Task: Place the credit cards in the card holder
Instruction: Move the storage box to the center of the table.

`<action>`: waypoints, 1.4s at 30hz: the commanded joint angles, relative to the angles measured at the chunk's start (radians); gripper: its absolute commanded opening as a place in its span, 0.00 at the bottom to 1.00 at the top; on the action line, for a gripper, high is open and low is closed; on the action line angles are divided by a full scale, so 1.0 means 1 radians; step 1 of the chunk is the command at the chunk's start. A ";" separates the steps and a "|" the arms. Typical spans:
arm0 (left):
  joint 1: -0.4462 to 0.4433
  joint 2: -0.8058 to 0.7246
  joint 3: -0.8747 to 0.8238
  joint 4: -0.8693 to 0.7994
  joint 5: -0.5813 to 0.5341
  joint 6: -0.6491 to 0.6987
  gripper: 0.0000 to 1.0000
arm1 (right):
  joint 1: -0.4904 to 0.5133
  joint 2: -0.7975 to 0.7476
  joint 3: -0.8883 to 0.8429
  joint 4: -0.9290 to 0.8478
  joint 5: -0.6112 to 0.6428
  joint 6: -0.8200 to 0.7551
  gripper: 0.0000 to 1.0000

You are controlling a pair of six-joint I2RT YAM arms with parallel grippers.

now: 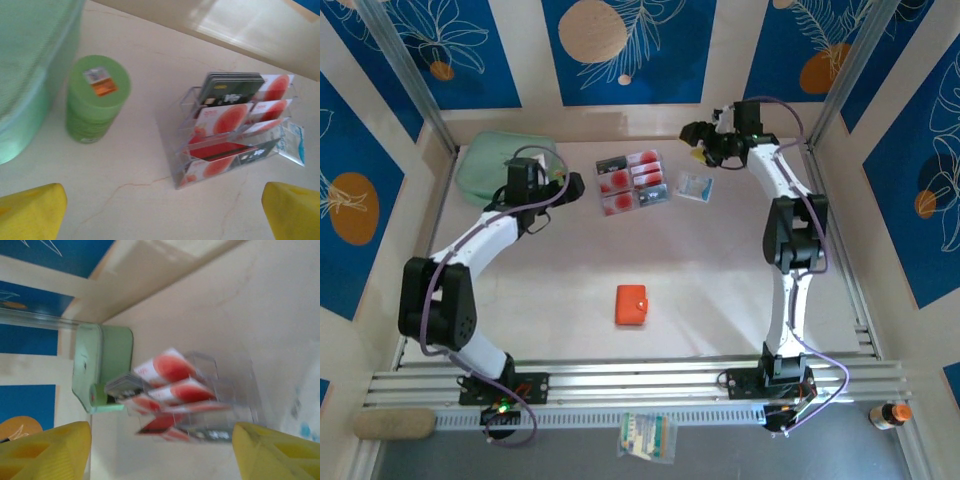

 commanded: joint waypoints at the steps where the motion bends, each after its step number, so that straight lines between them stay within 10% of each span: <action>1: -0.049 0.045 0.060 -0.033 0.019 0.012 1.00 | -0.004 0.157 0.248 -0.151 -0.094 0.049 0.74; 8: -0.128 0.116 0.127 -0.073 -0.024 0.041 1.00 | -0.004 0.485 0.660 -0.084 -0.205 0.224 0.72; 42: -0.150 0.080 0.122 -0.123 -0.131 0.090 1.00 | 0.076 0.562 0.577 0.126 -0.492 0.250 0.68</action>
